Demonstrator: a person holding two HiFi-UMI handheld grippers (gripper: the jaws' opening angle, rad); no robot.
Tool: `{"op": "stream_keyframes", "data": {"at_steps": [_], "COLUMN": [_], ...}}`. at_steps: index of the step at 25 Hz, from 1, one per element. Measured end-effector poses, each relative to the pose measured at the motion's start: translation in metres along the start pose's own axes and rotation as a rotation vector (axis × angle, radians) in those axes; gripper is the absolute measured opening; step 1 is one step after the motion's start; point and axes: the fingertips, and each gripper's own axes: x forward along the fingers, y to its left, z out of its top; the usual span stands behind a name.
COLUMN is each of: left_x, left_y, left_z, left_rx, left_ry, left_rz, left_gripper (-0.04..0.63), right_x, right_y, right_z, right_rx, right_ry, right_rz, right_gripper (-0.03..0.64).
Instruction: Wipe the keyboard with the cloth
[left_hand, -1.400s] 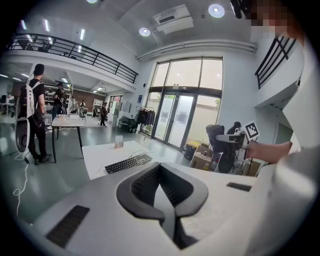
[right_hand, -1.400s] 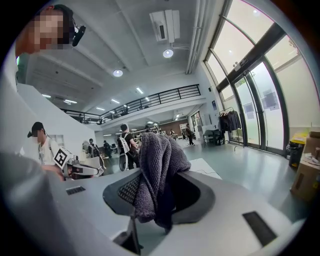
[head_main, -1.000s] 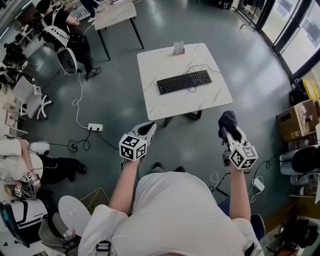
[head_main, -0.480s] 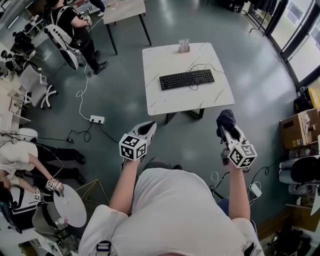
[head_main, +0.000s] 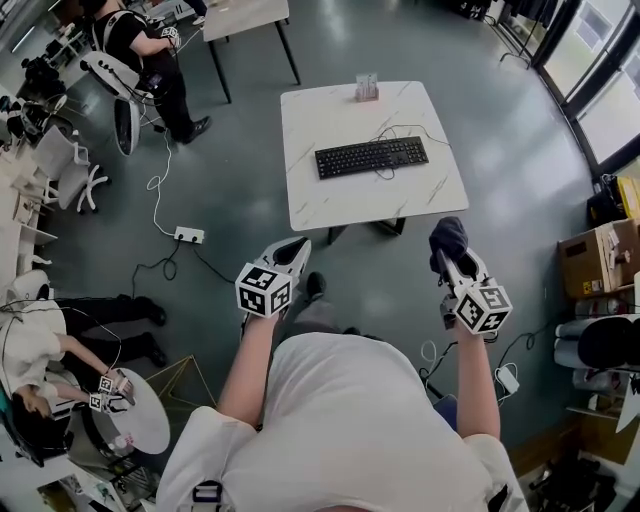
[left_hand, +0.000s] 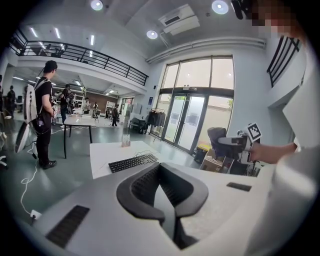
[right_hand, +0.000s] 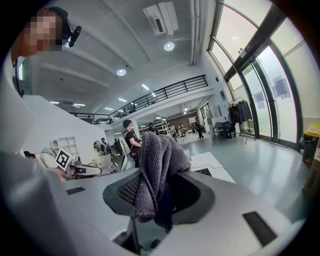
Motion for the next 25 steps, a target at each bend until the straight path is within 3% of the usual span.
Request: {"op": "stream_keyframes", "data": {"at_steps": [11,25], "left_x": [0.044,0.103], "left_y": [0.051,0.139], "left_z": [0.032,0.066], "left_rx": [0.007,0.032], "left_ry": [0.005,0.082], "left_rz": [-0.054,-0.139], "left_gripper": [0.007,0.008], "right_x": [0.063,0.163], "right_y": [-0.013,-0.016], "right_z": [0.010,0.033], "right_rx": [-0.002,0.025], "right_ry": [0.039,0.085], "right_rz": [-0.031,-0.097], "right_gripper": [0.153,0.153]}}
